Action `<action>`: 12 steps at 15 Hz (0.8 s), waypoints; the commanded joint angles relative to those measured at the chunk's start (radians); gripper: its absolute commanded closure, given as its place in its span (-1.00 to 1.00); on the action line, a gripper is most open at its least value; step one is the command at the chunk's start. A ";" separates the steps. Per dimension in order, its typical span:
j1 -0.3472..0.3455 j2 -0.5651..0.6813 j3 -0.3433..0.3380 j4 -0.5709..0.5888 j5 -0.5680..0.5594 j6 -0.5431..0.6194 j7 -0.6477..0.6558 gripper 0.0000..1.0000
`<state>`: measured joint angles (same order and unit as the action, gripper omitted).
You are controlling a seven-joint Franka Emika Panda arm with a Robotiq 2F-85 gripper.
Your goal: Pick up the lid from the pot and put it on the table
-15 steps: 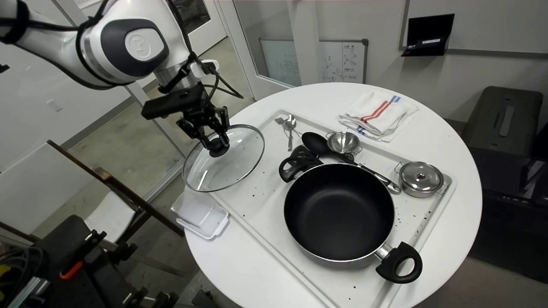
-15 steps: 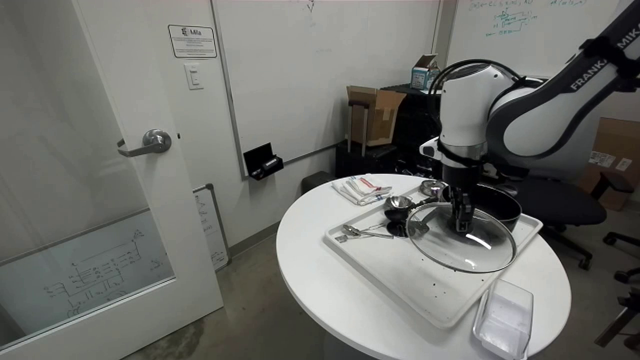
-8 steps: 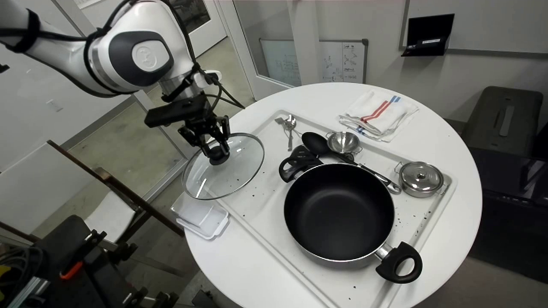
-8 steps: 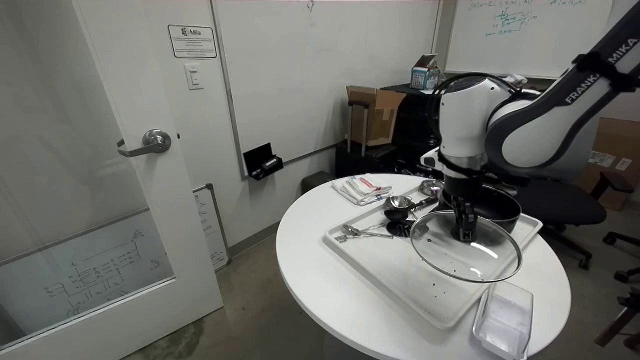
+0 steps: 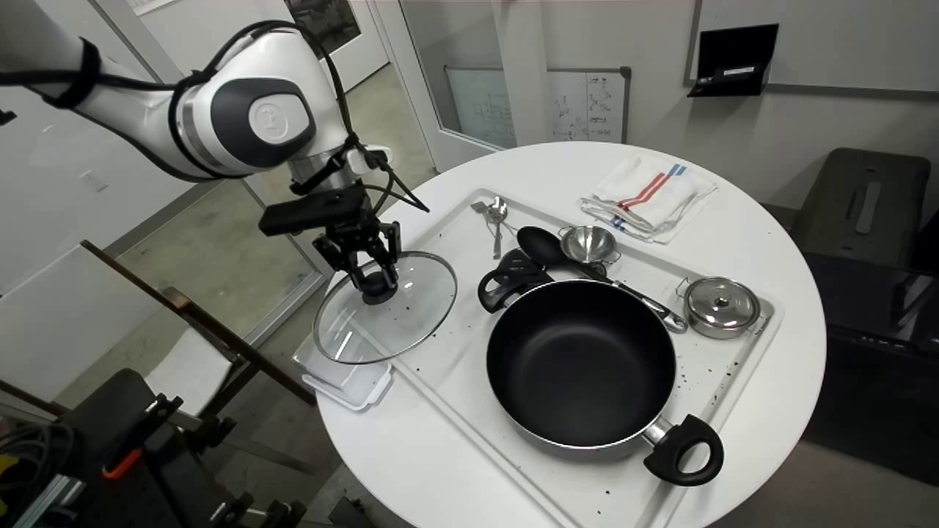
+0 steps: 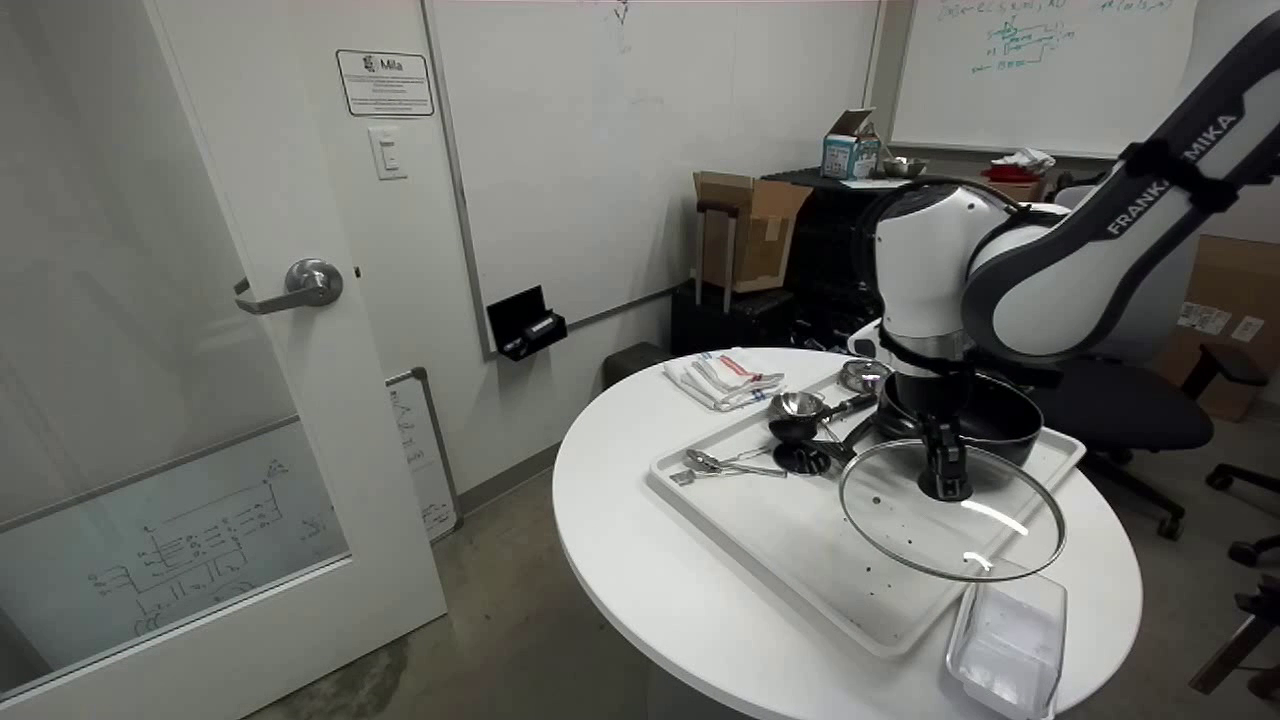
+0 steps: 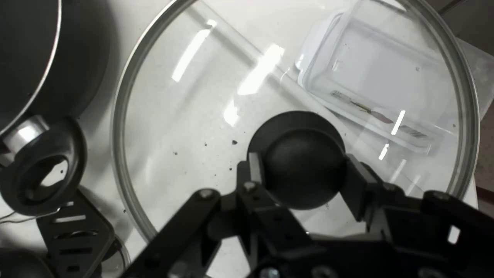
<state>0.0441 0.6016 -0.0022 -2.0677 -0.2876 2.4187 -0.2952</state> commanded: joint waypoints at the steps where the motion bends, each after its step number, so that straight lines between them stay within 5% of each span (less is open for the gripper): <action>1: -0.011 0.018 0.006 0.070 0.000 -0.114 -0.013 0.50; 8: -0.014 0.062 0.006 0.167 -0.006 -0.256 -0.011 0.50; 9: -0.017 0.056 0.009 0.128 -0.005 -0.203 0.004 0.00; 12: -0.017 0.066 0.008 0.144 -0.005 -0.212 0.004 0.00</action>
<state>0.0345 0.6668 -0.0021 -1.9263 -0.2869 2.2095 -0.2952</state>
